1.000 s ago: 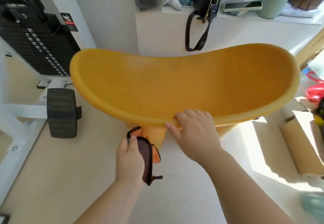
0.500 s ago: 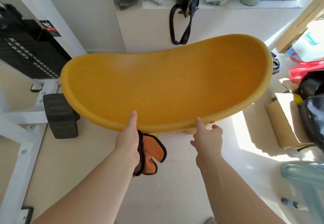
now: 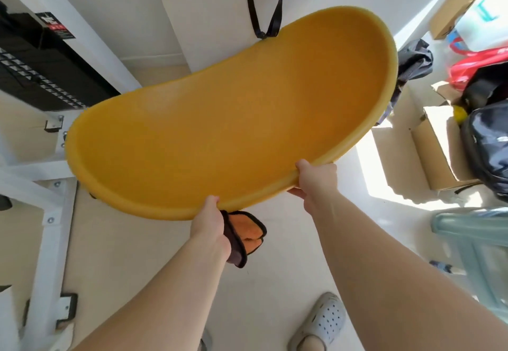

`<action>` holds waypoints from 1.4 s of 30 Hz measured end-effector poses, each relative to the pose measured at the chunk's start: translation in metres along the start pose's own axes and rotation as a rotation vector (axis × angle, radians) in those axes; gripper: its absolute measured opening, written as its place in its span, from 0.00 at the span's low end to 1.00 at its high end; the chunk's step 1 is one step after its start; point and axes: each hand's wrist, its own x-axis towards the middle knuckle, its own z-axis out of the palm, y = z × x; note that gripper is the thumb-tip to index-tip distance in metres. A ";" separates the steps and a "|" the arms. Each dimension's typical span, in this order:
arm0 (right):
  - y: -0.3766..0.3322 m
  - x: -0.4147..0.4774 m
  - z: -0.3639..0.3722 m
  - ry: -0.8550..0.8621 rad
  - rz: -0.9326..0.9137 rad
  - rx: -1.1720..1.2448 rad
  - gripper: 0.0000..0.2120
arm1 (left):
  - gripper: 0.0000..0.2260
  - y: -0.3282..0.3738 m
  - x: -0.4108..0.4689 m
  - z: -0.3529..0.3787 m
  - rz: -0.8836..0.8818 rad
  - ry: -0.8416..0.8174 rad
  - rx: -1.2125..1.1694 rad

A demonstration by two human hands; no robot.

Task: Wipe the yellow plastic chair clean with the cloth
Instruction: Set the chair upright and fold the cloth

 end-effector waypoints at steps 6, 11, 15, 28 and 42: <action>0.013 -0.006 -0.039 -0.045 -0.077 -0.248 0.18 | 0.41 -0.072 -0.035 -0.025 -0.139 -0.163 0.242; 0.033 -0.006 -0.068 -0.074 -0.130 -0.468 0.23 | 0.22 -0.047 -0.058 -0.039 0.119 -0.362 0.700; 0.038 -0.002 -0.086 -0.104 -0.171 -0.646 0.23 | 0.16 0.009 -0.060 0.007 0.731 -0.267 1.135; -0.034 0.041 -0.122 -0.136 -0.428 -1.059 0.34 | 0.38 0.034 -0.064 0.227 2.013 0.090 2.256; 0.060 -0.008 -0.137 -0.052 -0.386 -0.745 0.44 | 0.18 0.045 -0.031 0.263 1.790 -0.299 2.148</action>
